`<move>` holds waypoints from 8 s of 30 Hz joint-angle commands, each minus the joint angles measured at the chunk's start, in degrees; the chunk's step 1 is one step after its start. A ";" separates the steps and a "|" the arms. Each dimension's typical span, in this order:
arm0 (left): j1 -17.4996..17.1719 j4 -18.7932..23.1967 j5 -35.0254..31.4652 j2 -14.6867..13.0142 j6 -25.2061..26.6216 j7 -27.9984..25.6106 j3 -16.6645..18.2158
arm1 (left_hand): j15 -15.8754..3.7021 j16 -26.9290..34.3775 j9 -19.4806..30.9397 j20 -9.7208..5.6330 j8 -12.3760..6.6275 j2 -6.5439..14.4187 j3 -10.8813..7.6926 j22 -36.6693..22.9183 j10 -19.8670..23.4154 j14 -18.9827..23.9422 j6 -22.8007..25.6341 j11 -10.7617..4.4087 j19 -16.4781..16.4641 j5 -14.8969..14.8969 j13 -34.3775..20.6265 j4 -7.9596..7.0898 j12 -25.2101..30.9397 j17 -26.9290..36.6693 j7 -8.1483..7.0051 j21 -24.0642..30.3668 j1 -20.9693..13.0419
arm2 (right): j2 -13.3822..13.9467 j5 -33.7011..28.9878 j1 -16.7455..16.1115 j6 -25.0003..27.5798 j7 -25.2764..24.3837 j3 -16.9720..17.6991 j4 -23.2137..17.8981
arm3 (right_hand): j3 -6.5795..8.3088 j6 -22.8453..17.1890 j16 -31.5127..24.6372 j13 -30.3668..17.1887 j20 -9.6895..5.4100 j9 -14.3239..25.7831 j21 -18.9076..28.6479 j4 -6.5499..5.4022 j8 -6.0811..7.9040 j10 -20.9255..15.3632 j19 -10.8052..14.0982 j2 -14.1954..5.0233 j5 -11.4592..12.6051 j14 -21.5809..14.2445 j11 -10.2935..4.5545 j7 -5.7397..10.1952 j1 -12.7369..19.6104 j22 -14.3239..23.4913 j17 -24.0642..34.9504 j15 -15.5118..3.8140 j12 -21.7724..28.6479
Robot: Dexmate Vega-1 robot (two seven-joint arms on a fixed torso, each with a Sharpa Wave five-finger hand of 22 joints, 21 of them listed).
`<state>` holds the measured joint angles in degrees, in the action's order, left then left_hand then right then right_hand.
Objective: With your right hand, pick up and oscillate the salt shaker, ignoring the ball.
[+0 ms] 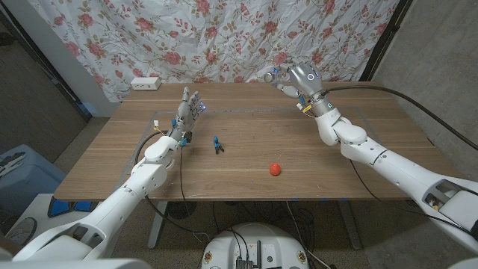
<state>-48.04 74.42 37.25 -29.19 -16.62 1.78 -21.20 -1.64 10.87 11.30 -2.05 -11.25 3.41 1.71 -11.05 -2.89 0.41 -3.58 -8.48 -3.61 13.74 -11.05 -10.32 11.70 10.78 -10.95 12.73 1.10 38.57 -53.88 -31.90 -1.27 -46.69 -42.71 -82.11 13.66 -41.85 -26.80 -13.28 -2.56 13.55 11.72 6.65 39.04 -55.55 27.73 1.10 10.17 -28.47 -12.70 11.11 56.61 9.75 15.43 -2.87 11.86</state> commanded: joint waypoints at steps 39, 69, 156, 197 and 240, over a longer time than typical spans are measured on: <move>0.04 -0.12 0.00 0.02 -0.04 0.03 -0.01 | -6.02 0.30 0.35 -1.37 -0.23 5.79 0.10 -0.27 0.02 0.08 0.02 -0.40 -0.24 0.45 -0.21 -0.35 0.43 0.34 -0.55 0.25 0.01 | 4.15 20.75 -5.76 -4.39 24.19 7.68 -11.38 | -2.04 -1.50 0.67 -0.75 0.95 -2.10 -0.44 -3.24 -2.02 0.99 -0.99 -4.86 0.12 0.96 0.27 1.04 -14.02 0.29 1.06 -7.31 0.34; 0.03 -0.07 0.01 0.00 0.00 0.01 0.00 | -6.08 0.28 0.35 -1.35 -0.27 5.79 0.09 -0.27 0.05 0.03 0.11 -0.38 -0.26 0.45 -0.21 -0.35 0.45 0.34 -0.54 0.26 0.01 | 2.96 21.65 -7.78 3.07 30.22 6.81 -14.23 | -2.27 -1.75 0.38 -0.88 1.65 -2.93 -0.47 -2.39 -3.16 1.60 -1.47 -4.94 0.10 1.14 0.30 0.64 -14.71 0.30 1.56 -7.54 0.25; 0.04 -0.07 0.01 0.00 0.00 0.01 0.00 | -6.08 0.29 0.35 -1.38 -0.24 5.78 0.10 -0.27 0.01 0.05 0.05 -0.47 -0.26 0.45 -0.21 -0.36 0.43 0.34 -0.53 0.26 0.02 | -5.71 21.46 -10.75 -0.32 15.54 -2.94 1.07 | -2.04 -2.91 0.02 -0.81 2.36 -2.24 -0.53 0.22 -4.44 0.81 -2.78 -5.40 0.12 1.20 0.19 1.30 -15.12 0.22 2.15 -7.43 0.48; 0.04 -0.08 0.01 0.00 0.00 0.01 0.00 | -6.06 0.30 0.35 -1.38 -0.25 5.78 0.09 -0.27 0.05 0.06 0.07 -0.49 -0.26 0.45 -0.21 -0.35 0.45 0.34 -0.55 0.26 0.01 | -8.05 22.47 -9.81 -0.94 11.84 -5.96 6.72 | -2.04 -2.76 0.01 -0.62 2.28 -2.05 -0.31 1.32 -4.90 1.34 -2.27 -4.91 0.20 1.09 0.23 1.20 -14.88 0.21 2.09 -7.30 0.19; 0.05 -0.09 0.01 0.01 0.00 0.01 0.00 | -6.14 0.29 0.35 -1.40 -0.24 5.79 0.10 -0.28 0.01 0.06 0.03 -0.48 -0.28 0.44 -0.21 -0.36 0.43 0.34 -0.55 0.26 0.02 | -4.78 26.79 -10.86 -4.40 19.74 -4.01 3.35 | -6.90 17.84 6.60 -0.54 6.25 -2.65 -1.45 -0.28 -16.42 22.61 -10.55 2.69 3.15 12.12 7.00 -2.90 -24.12 0.10 1.61 -0.50 -1.43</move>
<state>-48.00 74.34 37.26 -29.19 -16.63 1.80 -21.19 -1.64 10.87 11.30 -2.05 -11.25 3.41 1.71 -11.04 -2.89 0.41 -3.58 -8.48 -3.61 13.74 -11.05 -10.32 11.70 10.78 -10.95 12.73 1.10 33.08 -29.23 -43.27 -2.47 -29.74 -47.50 -79.25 7.13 -24.88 -20.56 -13.83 3.86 10.92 10.37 6.72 23.08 -34.12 17.96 3.61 12.96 -17.16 -6.01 8.48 33.91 9.75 17.02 -2.43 10.57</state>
